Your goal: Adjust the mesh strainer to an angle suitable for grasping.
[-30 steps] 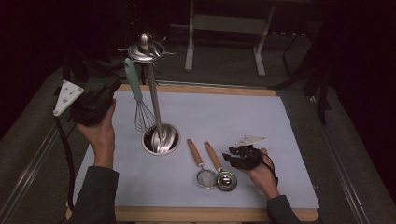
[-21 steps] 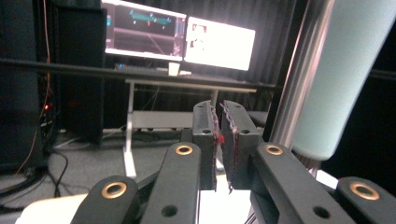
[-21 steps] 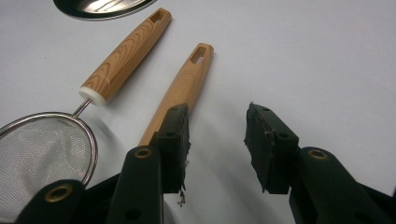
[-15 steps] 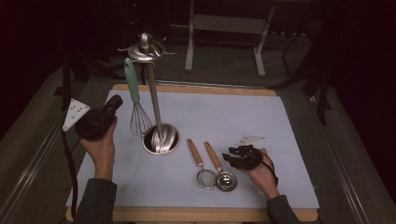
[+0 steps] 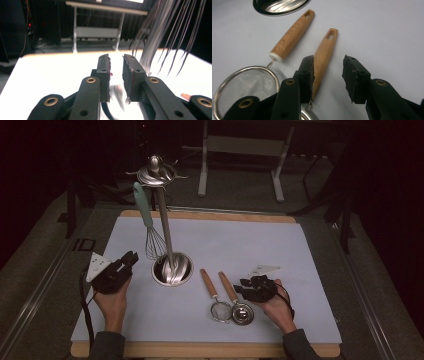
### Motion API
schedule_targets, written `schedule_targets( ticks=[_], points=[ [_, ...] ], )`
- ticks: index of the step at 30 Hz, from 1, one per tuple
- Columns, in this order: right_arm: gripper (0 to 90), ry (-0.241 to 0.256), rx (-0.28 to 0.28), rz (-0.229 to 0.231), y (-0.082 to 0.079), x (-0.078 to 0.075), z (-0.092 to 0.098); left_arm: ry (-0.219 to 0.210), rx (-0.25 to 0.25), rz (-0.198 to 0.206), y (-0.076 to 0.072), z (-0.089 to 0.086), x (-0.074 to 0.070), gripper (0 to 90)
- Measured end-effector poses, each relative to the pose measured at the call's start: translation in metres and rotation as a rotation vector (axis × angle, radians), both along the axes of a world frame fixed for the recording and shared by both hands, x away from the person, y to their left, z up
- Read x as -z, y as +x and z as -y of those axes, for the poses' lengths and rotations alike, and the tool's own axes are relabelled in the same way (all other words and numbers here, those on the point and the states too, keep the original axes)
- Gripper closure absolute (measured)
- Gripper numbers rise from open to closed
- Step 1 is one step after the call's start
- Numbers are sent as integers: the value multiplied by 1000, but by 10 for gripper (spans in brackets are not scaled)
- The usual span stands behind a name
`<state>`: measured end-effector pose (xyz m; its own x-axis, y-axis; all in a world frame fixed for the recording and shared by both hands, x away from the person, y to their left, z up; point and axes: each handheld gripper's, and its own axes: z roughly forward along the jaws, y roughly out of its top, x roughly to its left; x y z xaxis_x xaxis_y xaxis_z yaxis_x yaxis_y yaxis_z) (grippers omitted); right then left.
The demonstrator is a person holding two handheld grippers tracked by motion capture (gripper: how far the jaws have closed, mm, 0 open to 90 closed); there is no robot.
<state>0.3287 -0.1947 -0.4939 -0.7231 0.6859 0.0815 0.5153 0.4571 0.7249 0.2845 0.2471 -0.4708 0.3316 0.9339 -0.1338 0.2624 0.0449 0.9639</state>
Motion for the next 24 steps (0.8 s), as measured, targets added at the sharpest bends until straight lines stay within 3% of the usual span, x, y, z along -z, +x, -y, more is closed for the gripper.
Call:
schedule_targets(
  ticks=[9,16,19,24],
  points=[
    [598,-14,-57,-5,-3,0,-20,95,17,-104,-10,11,35,683],
    [599,-4,-77,-36,-3,0,-30,86,-12,-191,-14,3,62,682],
    [595,-8,-92,-44,-3,1,-37,76,-37,-205,-13,2,67,685],
    [594,-28,-124,-60,-3,3,-52,98,-40,-204,-12,5,68,682]
  ],
)
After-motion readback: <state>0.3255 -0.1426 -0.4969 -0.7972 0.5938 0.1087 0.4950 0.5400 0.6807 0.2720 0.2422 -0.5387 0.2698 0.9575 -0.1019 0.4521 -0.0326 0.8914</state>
